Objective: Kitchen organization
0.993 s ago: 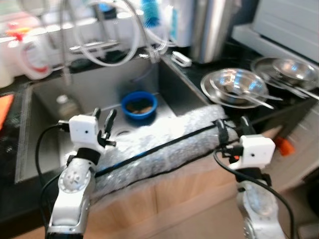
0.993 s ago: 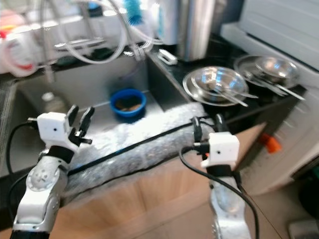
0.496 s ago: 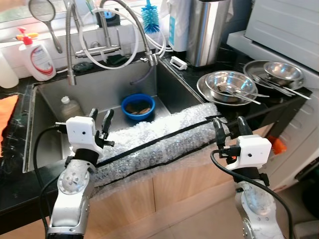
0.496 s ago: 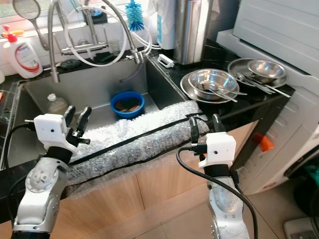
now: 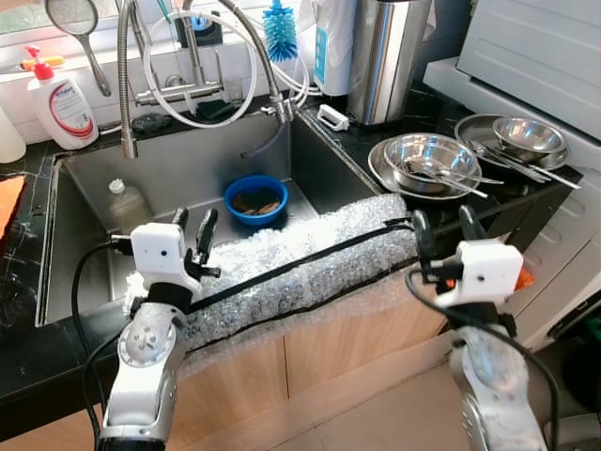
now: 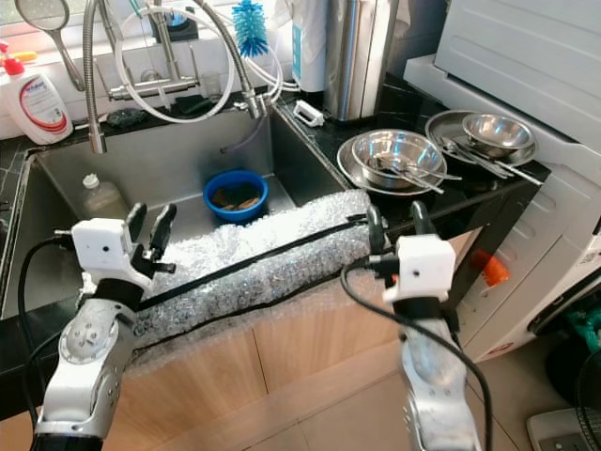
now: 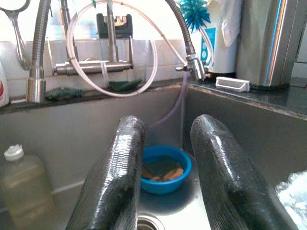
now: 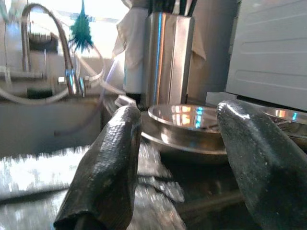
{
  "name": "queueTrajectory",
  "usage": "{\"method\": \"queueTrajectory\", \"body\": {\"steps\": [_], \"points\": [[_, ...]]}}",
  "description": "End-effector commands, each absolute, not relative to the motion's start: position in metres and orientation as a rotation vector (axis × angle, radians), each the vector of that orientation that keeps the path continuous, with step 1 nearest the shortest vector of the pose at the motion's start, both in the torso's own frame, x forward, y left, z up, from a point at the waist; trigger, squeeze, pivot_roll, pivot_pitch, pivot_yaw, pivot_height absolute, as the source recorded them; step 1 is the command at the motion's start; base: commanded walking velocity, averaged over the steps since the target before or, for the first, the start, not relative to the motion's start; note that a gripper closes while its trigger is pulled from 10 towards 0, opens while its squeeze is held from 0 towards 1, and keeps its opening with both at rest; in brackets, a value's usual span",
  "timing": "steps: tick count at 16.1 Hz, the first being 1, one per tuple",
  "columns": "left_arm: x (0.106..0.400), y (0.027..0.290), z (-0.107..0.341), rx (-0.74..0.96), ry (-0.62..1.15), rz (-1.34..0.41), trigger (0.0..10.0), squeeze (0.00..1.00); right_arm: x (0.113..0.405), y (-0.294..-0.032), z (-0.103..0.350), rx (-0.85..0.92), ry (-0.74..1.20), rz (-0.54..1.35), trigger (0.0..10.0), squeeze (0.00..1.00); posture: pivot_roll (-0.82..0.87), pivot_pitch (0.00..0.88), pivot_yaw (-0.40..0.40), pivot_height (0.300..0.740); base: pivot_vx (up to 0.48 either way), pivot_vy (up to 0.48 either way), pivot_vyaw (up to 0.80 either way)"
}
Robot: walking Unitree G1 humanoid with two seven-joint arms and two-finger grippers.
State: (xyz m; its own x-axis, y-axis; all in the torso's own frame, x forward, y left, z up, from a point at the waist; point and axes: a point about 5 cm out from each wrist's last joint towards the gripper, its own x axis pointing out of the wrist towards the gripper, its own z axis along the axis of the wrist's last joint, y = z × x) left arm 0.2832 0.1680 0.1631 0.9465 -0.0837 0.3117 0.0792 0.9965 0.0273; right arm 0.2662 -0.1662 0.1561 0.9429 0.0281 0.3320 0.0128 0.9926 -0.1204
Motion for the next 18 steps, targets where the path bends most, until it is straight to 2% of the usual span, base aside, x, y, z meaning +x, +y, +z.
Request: {"method": "queueTrajectory", "body": {"steps": [1,5,13,18], "points": [[0.285,0.171,0.166,0.033,-0.334,-0.08,10.0,0.0,0.271,-0.171,0.154,-0.079,-0.313,-0.03,10.0,0.0,-0.14,0.0,0.039,0.74,0.0,0.0,0.0],[0.286,0.167,0.167,0.037,-0.338,-0.097,10.0,0.0,0.277,-0.175,0.152,-0.012,-0.286,-0.075,10.0,0.0,-0.13,0.0,0.045,0.74,0.0,0.0,0.0],[0.283,0.169,0.165,0.048,-0.328,-0.089,10.0,0.0,0.273,-0.167,0.144,-0.02,-0.252,-0.037,10.0,0.0,-0.12,0.0,0.04,0.74,0.0,0.0,0.0],[0.283,0.168,0.166,0.048,-0.328,-0.091,10.0,0.0,0.28,-0.177,0.142,0.022,-0.194,-0.084,10.0,0.0,-0.12,0.0,0.041,0.74,0.0,0.0,0.0]]}}
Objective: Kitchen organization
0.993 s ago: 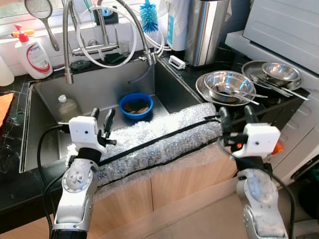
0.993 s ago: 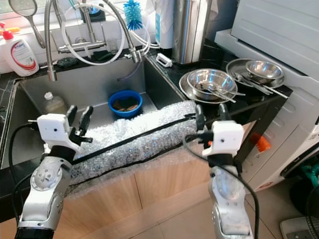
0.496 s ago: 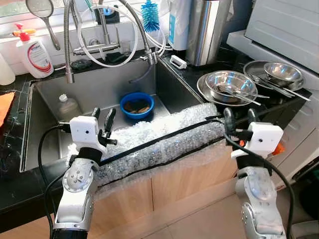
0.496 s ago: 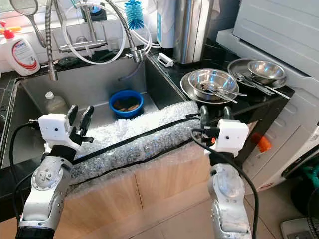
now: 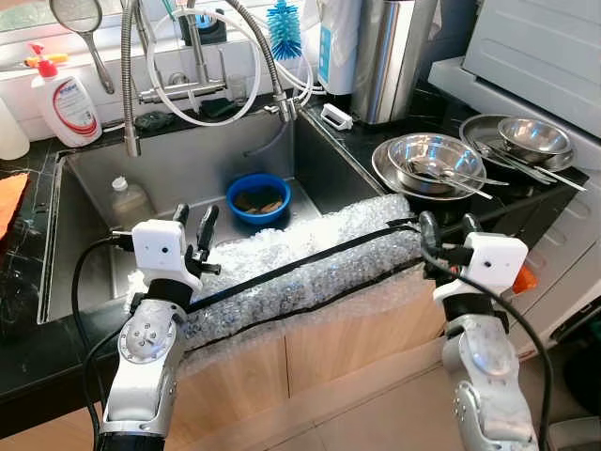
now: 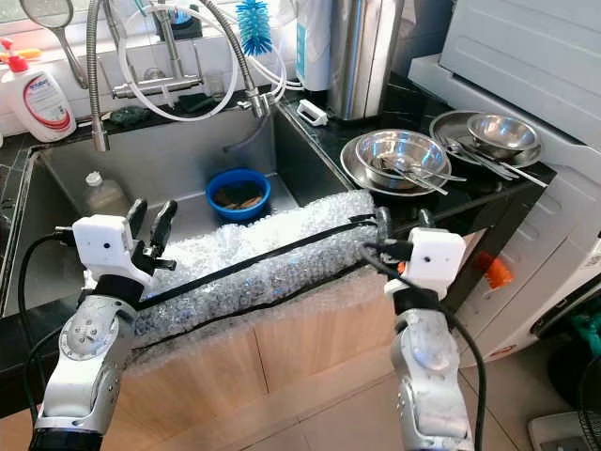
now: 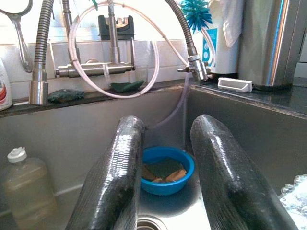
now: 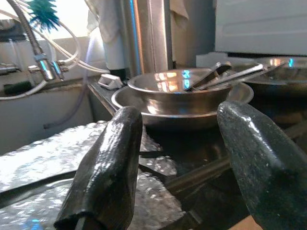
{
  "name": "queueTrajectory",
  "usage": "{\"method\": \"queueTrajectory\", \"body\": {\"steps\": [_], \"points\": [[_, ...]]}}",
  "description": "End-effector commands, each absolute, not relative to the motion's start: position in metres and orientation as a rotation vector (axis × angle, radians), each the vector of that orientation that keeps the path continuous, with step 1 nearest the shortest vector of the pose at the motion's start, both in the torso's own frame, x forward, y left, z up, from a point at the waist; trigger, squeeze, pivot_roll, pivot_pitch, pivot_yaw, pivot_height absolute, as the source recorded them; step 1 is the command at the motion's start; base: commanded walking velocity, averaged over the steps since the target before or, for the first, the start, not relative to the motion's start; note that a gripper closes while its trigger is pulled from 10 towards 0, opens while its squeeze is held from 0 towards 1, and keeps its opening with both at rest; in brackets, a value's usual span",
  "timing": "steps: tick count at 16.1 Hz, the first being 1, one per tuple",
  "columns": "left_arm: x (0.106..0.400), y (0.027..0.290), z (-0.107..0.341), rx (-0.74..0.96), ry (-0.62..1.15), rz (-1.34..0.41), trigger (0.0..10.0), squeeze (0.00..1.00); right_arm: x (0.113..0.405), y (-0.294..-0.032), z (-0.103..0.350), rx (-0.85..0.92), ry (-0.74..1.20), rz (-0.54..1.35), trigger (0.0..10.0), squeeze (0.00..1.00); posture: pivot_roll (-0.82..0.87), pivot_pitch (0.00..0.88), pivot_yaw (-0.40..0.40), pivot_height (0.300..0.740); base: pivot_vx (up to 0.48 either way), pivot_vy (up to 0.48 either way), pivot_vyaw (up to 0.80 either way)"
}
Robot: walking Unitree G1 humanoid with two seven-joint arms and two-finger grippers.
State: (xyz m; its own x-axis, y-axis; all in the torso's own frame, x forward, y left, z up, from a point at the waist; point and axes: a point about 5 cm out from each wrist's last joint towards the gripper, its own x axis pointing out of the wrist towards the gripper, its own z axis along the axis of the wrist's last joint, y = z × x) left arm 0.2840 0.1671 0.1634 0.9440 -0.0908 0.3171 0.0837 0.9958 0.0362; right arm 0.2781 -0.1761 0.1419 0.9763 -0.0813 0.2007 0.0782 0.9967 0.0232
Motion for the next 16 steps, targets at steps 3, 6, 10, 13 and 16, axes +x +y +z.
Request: {"method": "queueTrajectory", "body": {"steps": [3,6,10,13,16], "points": [[0.283,0.167,0.167,0.047,-0.331,-0.09,10.0,0.0,0.29,-0.177,0.149,0.04,-0.193,-0.07,10.0,0.0,-0.12,0.001,0.042,0.74,0.0,0.0,0.0],[0.283,0.167,0.167,0.047,-0.333,-0.09,10.0,0.0,0.294,-0.177,0.153,0.028,-0.204,-0.073,10.0,0.0,-0.12,0.004,0.043,0.74,0.0,0.0,0.0],[0.282,0.169,0.168,0.051,-0.331,-0.086,10.0,0.0,0.297,-0.178,0.155,0.044,-0.196,-0.099,10.0,0.0,-0.11,0.007,0.046,0.74,0.0,0.0,0.0],[0.282,0.169,0.168,0.052,-0.332,-0.084,10.0,0.0,0.297,-0.181,0.156,0.058,-0.2,-0.113,10.0,0.0,-0.11,0.008,0.046,0.74,0.0,0.0,0.0],[0.283,0.169,0.168,0.053,-0.33,-0.083,10.0,0.0,0.298,-0.182,0.157,0.058,-0.207,-0.116,10.0,0.0,-0.11,0.008,0.046,0.74,0.0,0.0,0.0]]}}
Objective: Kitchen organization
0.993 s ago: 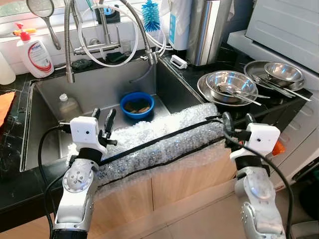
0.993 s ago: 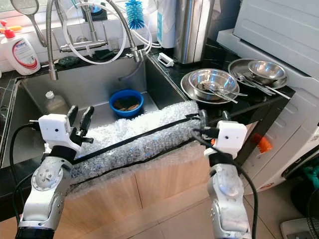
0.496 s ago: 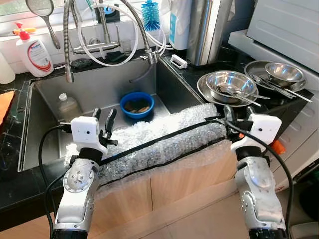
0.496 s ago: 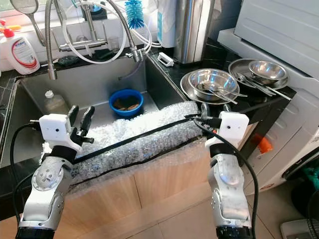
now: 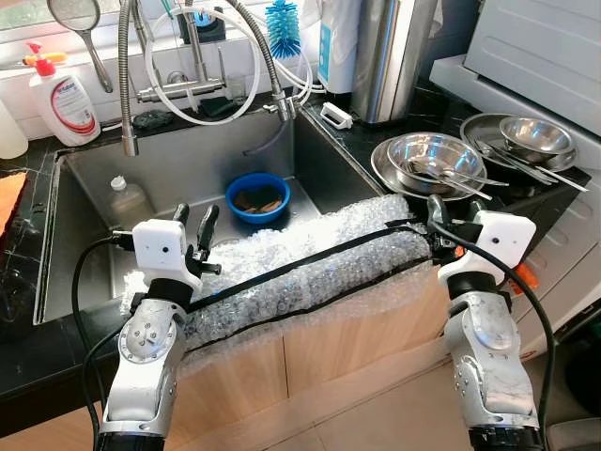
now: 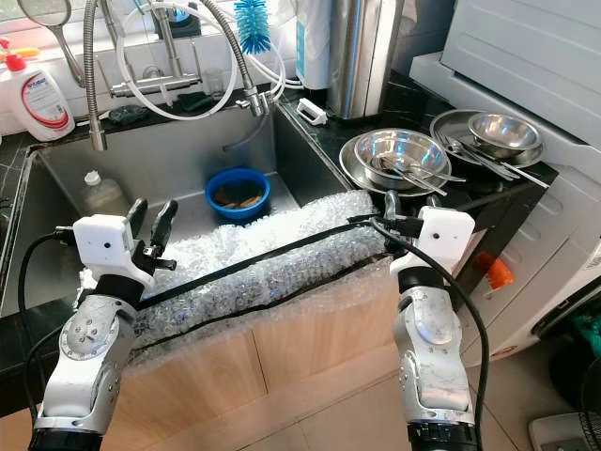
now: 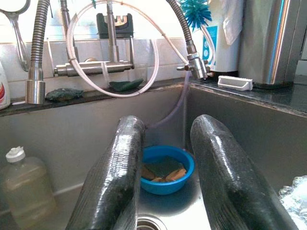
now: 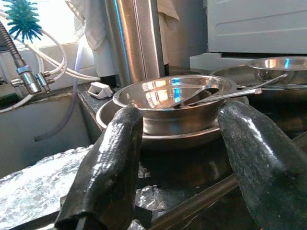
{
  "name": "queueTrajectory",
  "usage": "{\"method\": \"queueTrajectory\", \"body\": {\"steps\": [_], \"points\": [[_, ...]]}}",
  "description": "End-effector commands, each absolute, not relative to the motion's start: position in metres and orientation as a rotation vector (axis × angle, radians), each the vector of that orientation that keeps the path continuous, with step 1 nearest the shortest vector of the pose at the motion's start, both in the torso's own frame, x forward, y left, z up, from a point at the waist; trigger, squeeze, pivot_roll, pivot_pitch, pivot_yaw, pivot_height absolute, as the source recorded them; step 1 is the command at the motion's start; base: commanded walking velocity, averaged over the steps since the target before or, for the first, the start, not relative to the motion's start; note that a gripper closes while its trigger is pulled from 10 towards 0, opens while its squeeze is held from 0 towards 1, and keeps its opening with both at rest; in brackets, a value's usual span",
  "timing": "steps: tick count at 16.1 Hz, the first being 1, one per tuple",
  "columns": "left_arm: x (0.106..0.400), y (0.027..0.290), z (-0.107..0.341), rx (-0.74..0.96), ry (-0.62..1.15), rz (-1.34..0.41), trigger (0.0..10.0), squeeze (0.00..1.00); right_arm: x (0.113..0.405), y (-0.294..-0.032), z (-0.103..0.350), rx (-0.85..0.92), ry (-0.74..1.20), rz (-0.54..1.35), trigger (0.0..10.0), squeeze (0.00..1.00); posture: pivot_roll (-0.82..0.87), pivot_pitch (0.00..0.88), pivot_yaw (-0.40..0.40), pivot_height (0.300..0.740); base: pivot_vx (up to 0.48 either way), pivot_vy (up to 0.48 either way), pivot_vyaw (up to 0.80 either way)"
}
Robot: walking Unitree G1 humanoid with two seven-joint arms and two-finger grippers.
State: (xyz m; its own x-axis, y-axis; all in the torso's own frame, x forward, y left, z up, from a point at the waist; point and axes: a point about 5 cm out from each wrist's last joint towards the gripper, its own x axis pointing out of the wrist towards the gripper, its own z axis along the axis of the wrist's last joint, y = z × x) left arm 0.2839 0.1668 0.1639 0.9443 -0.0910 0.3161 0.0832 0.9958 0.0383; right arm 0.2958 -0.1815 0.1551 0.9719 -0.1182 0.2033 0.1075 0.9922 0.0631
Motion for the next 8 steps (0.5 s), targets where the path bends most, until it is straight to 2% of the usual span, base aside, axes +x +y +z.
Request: {"method": "queueTrajectory", "body": {"steps": [1,8], "points": [[0.2827,0.1697,0.1678,0.054,-0.329,-0.082,10.0,0.0,0.2988,-0.1812,0.1574,0.062,-0.211,-0.118,10.0,0.0,-0.11,0.007,0.046,0.74,0.0,0.0,0.0],[0.2832,0.169,0.1674,0.051,-0.331,-0.078,10.0,0.0,0.3016,-0.182,0.1603,0.052,-0.226,-0.108,10.0,0.0,-0.11,0.005,0.044,0.74,0.0,0.0,0.0]]}}
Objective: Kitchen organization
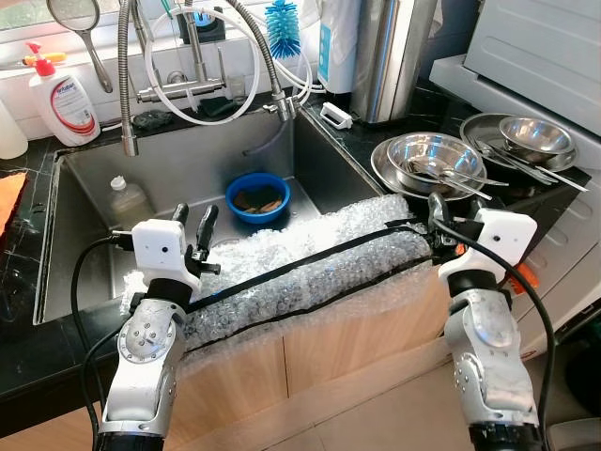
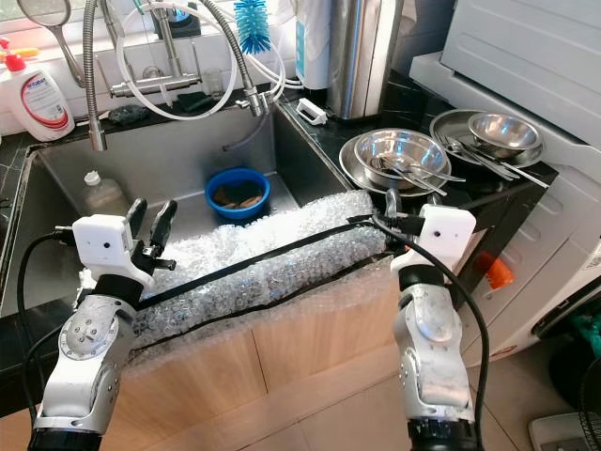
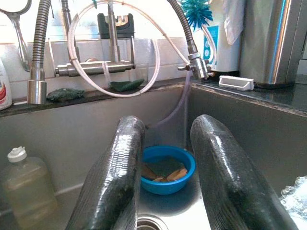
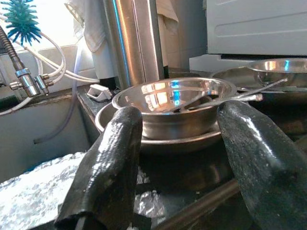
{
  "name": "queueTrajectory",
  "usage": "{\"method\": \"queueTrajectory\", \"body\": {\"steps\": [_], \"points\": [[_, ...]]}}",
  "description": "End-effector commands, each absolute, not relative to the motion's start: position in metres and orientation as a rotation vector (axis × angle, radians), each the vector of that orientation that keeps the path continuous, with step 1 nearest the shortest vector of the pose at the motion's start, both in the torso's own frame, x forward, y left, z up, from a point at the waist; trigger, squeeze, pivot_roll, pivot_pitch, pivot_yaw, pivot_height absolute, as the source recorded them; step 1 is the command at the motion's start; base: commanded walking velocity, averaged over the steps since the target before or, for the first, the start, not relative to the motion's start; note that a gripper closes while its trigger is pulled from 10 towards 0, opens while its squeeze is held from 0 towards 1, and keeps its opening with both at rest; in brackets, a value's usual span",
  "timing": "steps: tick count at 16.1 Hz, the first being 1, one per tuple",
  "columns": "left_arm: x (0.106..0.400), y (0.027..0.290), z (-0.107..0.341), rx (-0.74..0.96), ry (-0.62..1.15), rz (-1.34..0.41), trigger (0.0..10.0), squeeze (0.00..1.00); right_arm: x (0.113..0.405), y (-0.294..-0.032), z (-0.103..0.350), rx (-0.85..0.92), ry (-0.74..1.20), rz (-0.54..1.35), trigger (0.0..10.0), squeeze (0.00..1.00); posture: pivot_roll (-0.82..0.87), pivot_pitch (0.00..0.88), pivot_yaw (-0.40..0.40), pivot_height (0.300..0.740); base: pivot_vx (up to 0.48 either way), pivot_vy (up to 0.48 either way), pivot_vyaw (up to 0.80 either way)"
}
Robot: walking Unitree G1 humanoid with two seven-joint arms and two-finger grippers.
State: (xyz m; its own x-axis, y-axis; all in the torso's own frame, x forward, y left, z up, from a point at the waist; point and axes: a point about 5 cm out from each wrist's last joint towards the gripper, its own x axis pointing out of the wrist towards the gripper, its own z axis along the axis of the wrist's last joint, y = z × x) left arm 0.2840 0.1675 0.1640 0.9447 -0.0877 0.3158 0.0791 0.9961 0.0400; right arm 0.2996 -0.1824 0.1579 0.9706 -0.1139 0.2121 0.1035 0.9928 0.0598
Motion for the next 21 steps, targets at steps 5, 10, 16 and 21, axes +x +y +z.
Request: {"method": "queueTrajectory", "body": {"steps": [5,10,16,21], "points": [[0.283,0.169,0.168,0.051,-0.331,-0.073,10.0,0.0,0.304,-0.185,0.164,0.044,-0.243,-0.103,10.0,0.0,-0.11,0.004,0.044,0.74,0.0,0.0,0.0],[0.283,0.169,0.167,0.05,-0.33,-0.074,10.0,0.0,0.305,-0.172,0.165,0.037,-0.251,-0.022,10.0,0.0,-0.11,0.004,0.043,0.74,0.0,0.0,0.0],[0.283,0.169,0.167,0.05,-0.329,-0.073,10.0,0.0,0.306,-0.163,0.168,0.011,-0.262,0.046,10.0,0.0,-0.11,0.002,0.042,0.74,0.0,0.0,0.0],[0.282,0.168,0.165,0.049,-0.322,-0.078,10.0,0.0,0.307,-0.172,0.172,-0.012,-0.293,-0.015,10.0,0.0,-0.11,0.005,0.041,0.74,0.0,0.0,0.0]]}}
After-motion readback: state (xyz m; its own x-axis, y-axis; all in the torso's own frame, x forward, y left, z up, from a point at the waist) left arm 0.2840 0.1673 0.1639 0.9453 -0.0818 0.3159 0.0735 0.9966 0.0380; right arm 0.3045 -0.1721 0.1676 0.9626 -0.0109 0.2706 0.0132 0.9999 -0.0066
